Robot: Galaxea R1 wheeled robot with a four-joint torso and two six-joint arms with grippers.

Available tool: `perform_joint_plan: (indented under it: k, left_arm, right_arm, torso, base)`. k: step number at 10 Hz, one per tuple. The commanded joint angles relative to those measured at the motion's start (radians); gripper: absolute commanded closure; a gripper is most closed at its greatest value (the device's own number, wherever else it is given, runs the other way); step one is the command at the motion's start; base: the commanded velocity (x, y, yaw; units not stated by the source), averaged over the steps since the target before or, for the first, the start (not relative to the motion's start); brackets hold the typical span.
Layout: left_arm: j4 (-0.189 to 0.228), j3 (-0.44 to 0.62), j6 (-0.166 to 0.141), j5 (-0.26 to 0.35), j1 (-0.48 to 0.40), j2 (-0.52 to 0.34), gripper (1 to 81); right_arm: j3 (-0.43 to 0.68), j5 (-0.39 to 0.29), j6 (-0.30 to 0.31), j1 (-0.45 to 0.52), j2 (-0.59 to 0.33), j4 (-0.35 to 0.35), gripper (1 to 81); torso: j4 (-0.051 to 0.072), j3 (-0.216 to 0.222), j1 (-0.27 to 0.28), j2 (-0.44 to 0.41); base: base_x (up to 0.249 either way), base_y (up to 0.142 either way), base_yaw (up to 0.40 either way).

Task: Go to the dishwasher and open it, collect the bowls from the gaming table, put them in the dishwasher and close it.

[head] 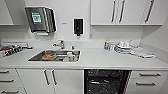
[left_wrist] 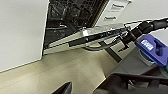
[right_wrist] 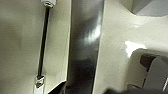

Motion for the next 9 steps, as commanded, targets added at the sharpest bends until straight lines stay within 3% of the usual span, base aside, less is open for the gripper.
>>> perform_joint_plan:
  k: [1,7,9]
  left_arm:
    - [0.008,0.034,0.007,0.01,-0.073,-0.035,1.0]
    - [0.004,0.021,0.007,0.032,-0.07,-0.012,1.0]
    - [0.0,-0.007,0.006,0.03,-0.047,0.0,1.0]
  right_arm:
    - [0.045,-0.075,-0.039,0.052,-0.025,0.052,1.0]
    - [-0.003,0.021,-0.045,0.021,-0.033,0.047,1.0]
    - [0.039,0.116,-0.076,0.029,-0.08,-0.028,1.0]
  torso:
    - [0.0,0.0,0.0,0.0]
    - [0.0,0.0,0.0,0.0]
    - [0.0,0.0,0.0,0.0]
  base:
    - [-0.096,0.0,0.0]
    - [-0.076,0.0,0.0]
    - [0.0,0.0,0.0]
